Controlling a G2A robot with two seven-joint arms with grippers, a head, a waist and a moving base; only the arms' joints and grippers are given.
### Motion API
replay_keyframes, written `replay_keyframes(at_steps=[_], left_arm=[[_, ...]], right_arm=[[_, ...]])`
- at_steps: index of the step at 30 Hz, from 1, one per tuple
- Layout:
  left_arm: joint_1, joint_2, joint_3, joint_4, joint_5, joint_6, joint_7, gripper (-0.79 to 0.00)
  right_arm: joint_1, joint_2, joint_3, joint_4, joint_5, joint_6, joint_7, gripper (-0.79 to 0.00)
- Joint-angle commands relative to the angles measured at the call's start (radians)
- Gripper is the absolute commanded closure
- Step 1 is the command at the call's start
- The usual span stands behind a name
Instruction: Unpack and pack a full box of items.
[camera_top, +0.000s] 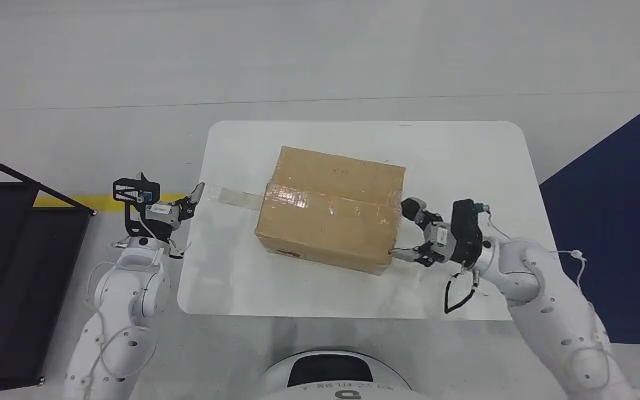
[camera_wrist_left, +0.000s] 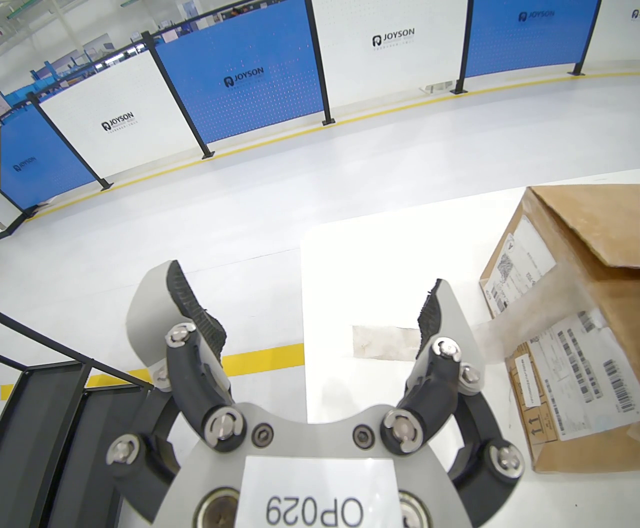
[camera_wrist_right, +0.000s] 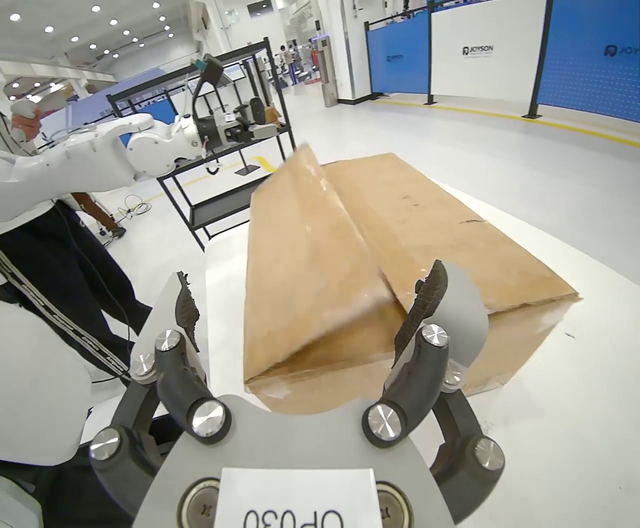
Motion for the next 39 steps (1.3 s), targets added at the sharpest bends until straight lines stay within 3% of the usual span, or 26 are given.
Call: replay_keyframes(at_steps=[1,8,15,19,22,25,33,39], left_arm=[[0.0,0.0,0.0,0.0,0.0,0.0,0.0,-0.785],[0.0,0.0,0.0,0.0,0.0,0.0,0.0,-0.785],[0.0,0.0,0.0,0.0,0.0,0.0,0.0,-0.785],[0.0,0.0,0.0,0.0,0.0,0.0,0.0,-0.785],[0.0,0.0,0.0,0.0,0.0,0.0,0.0,-0.785],[0.0,0.0,0.0,0.0,0.0,0.0,0.0,-0.785],[0.0,0.0,0.0,0.0,0.0,0.0,0.0,-0.785],[0.0,0.0,0.0,0.0,0.0,0.0,0.0,-0.785]], right_arm=[[-0.003,0.038,-0.036,-0.018,-0.049,0.0,-0.053,-0.785],[0.026,0.137,-0.125,0.044,-0.161,0.0,-0.261,-0.785],[0.031,0.171,-0.072,0.167,-0.17,0.005,-0.423,-0.785],[-0.033,0.168,-0.005,0.177,-0.191,0.194,-0.495,-0.785],[-0.073,0.158,0.013,0.147,-0.157,0.401,-0.429,-0.785],[-0.066,0.148,-0.001,0.106,-0.113,0.512,-0.311,-0.785],[0.038,0.119,-0.07,0.13,-0.085,0.607,-0.133,-0.785],[0.1,0.101,-0.116,0.153,-0.115,0.621,-0.052,-0.785]])
